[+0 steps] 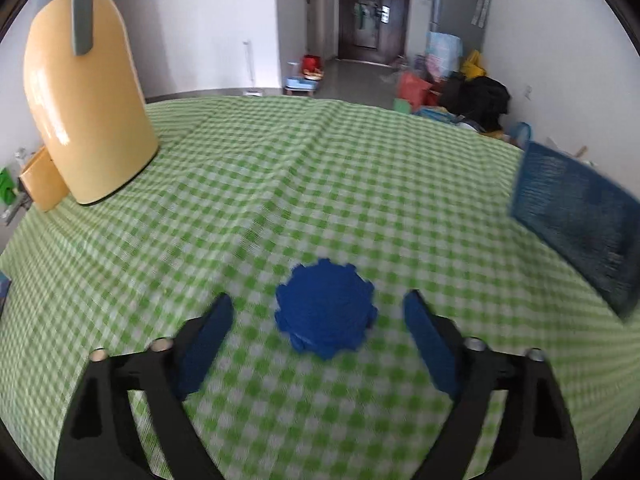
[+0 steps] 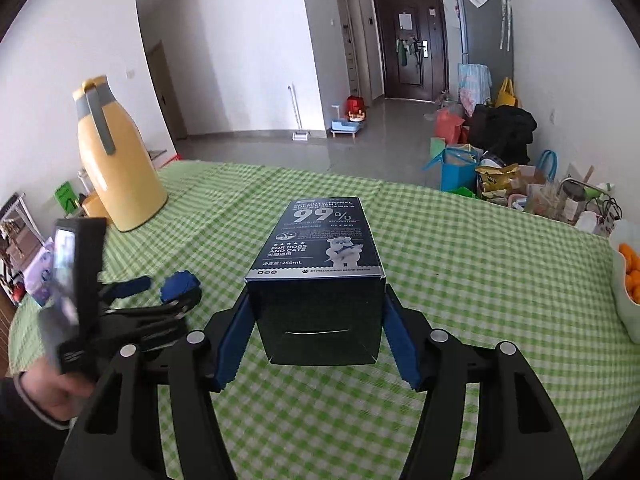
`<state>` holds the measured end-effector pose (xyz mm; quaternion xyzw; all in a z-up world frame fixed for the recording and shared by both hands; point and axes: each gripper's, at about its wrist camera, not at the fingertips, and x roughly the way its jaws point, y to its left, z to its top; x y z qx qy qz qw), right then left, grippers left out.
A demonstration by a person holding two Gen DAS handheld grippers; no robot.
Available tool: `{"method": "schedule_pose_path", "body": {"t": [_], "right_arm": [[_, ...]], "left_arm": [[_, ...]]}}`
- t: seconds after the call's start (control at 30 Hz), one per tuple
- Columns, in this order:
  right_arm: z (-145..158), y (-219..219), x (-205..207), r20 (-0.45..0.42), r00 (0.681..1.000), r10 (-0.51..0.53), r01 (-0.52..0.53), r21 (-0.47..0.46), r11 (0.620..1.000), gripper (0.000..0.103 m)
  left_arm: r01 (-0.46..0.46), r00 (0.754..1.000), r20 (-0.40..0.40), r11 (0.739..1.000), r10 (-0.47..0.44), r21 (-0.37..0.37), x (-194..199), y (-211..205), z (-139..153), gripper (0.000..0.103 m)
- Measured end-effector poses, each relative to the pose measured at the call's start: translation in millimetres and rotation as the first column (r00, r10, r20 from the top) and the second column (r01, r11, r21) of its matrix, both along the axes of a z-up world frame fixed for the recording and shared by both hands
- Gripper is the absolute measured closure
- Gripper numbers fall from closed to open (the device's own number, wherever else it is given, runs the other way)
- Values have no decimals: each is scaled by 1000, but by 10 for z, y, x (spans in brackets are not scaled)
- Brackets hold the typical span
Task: Collect trash
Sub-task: 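Grasp the dark blue carton with the right tool while the left tool grasps the blue cap, then carry the carton and blue cap to the box and open both tools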
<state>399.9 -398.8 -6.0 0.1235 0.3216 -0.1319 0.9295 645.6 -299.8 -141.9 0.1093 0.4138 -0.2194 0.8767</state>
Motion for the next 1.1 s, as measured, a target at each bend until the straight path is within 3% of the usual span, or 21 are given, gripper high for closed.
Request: {"method": "schedule_pose_path", "body": {"t": [0.07,0.13,0.27,0.43,0.63,0.73,0.83,0.9,0.97,1.0,1.07,1.1], "right_arm": [[44,-4,-69,18,1000,7,-8,15,1000,43],[94,10,-140,30,999,12,-13,16,1000,43],[186,36,-287,33,999,31,-32,32,999,43],[328,225,-413,46,996,72,-75,54,996,44],[492,960,-431,51,972,228,-230,56,971,44],[503,1510,-352,48,942,331,-334,62,941,44],[471,2213,-259,38,888,459,-461,74,885,44],[417,2746,-206,34,829,558,-559,99,823,44],[343,3282,-180,26,760,649,-647,124,752,44],[283,3669,-178,19,705,709,-705,138,696,44],[193,4133,-177,7,621,784,-773,172,610,44],[131,4441,-187,2,561,828,-813,191,550,44]], "left_arm": [[-20,999,-36,1000,20,-13,55,110,13,53],[-34,998,-49,998,32,-46,72,145,39,53],[-18,1000,-22,999,17,-34,-92,203,185,53],[23,999,37,994,-19,-106,-578,630,723,53],[26,982,189,978,13,-206,-1371,1847,1502,53],[-51,958,272,988,90,-147,-1774,2580,1653,53],[-166,930,316,981,190,-102,-2132,3309,1724,53],[-246,909,318,963,270,-113,-2374,3835,1779,53],[-358,869,311,923,385,-142,-2680,4503,1812,53],[-398,851,305,904,427,-153,-2798,4735,1818,53],[-523,785,279,833,553,-178,-3143,5382,1786,53],[-579,750,268,796,605,-177,-3283,5637,1748,53]]}}
